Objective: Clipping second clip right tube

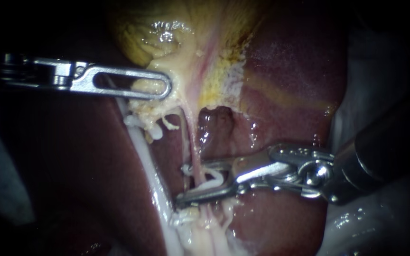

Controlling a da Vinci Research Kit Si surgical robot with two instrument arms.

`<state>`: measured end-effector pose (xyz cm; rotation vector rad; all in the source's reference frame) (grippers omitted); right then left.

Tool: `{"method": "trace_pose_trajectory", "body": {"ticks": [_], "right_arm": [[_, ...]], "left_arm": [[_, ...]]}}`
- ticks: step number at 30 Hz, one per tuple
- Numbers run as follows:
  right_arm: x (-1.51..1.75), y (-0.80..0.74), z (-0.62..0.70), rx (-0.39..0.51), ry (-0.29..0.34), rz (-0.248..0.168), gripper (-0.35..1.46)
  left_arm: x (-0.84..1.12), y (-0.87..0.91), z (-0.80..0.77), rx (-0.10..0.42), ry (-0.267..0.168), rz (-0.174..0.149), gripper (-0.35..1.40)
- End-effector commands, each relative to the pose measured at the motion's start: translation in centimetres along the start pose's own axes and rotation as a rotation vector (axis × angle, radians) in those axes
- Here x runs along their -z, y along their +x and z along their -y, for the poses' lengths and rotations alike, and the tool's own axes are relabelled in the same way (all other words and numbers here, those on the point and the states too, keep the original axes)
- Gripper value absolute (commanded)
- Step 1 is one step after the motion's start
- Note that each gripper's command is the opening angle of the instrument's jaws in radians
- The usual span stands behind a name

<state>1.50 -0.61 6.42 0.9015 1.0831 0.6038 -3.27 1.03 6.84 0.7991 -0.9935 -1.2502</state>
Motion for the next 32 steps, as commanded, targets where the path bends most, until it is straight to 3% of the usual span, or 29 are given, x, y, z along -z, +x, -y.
{"method": "trace_pose_trajectory", "body": {"ticks": [1,10,32], "right_arm": [[0.03,0.0,0.0,0.002,0.0,0.002,0.05],[0.07,-0.01,-0.05,0.002,0.001,0.003,-0.35],[0.1,-0.02,-0.05,0.002,-0.017,0.024,-0.35]], "left_arm": [[0.0,0.0,0.0,0.0,0.0,0.0,-0.35],[-0.01,0.0,-0.01,0.0,0.0,0.0,-0.35],[-0.02,-0.01,-0.02,0.0,0.0,0.0,-0.35]]}}
